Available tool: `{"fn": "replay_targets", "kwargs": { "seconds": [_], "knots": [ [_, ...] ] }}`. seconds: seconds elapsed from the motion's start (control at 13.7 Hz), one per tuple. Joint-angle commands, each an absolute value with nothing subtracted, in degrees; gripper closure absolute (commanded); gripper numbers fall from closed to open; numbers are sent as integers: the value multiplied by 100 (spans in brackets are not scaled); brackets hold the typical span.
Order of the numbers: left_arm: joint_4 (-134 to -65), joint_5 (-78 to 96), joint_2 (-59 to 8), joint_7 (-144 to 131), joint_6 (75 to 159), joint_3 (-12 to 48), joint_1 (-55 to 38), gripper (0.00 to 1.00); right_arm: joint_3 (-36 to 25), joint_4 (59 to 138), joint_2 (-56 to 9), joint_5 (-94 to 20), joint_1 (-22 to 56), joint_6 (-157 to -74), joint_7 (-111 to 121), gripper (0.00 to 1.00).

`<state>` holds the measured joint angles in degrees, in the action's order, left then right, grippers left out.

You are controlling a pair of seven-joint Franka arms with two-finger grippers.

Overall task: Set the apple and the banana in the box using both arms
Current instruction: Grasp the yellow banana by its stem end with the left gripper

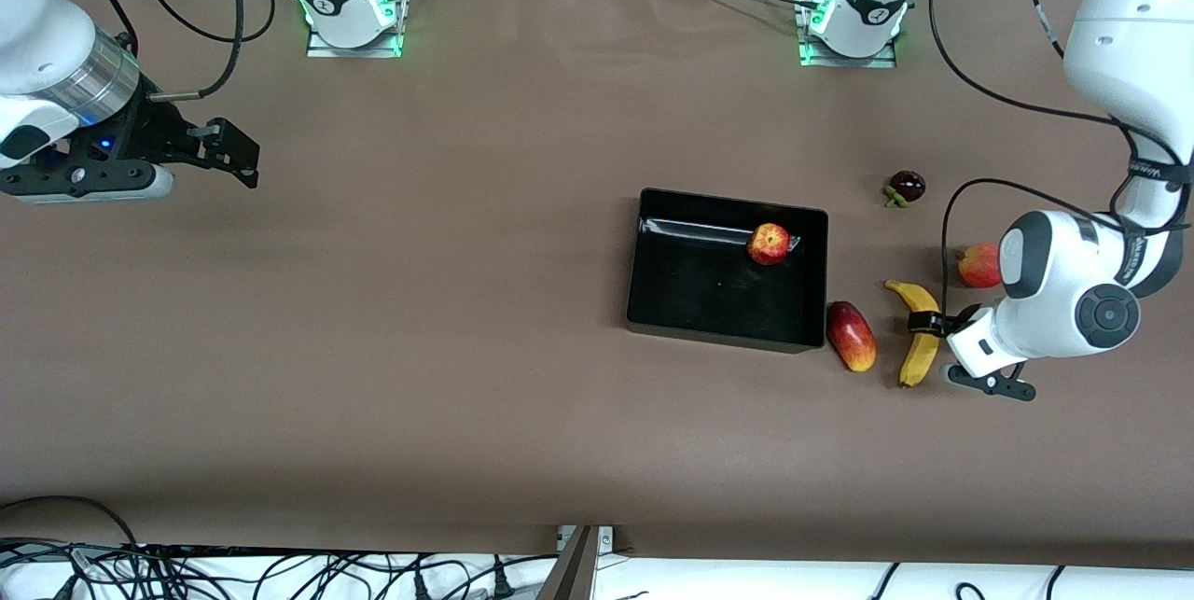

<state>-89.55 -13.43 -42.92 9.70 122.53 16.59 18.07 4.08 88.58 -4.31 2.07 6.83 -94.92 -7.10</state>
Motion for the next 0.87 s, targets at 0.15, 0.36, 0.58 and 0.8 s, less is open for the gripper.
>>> {"fn": "replay_targets", "kwargs": {
  "seconds": [0.15, 0.36, 0.58, 0.8],
  "knots": [
    [-8974, -1292, -4473, 1414, 12182, 1740, 1959, 68, 422, 8798, -439, 316, 694, -9475, -703, 0],
    [-8947, -1301, -4456, 1538, 12182, 1732, 1969, 100, 413, 8798, -439, 316, 694, -9483, -703, 0],
    [-8869, -1310, -4308, 1538, 11833, 1810, 1951, 100, 413, 8798, -439, 316, 694, -9483, -694, 0],
    [-8667, -1266, -3580, 1521, 10727, 2256, 1916, 100, 413, 8798, -439, 325, 694, -9483, -694, 0]
  ]
}}
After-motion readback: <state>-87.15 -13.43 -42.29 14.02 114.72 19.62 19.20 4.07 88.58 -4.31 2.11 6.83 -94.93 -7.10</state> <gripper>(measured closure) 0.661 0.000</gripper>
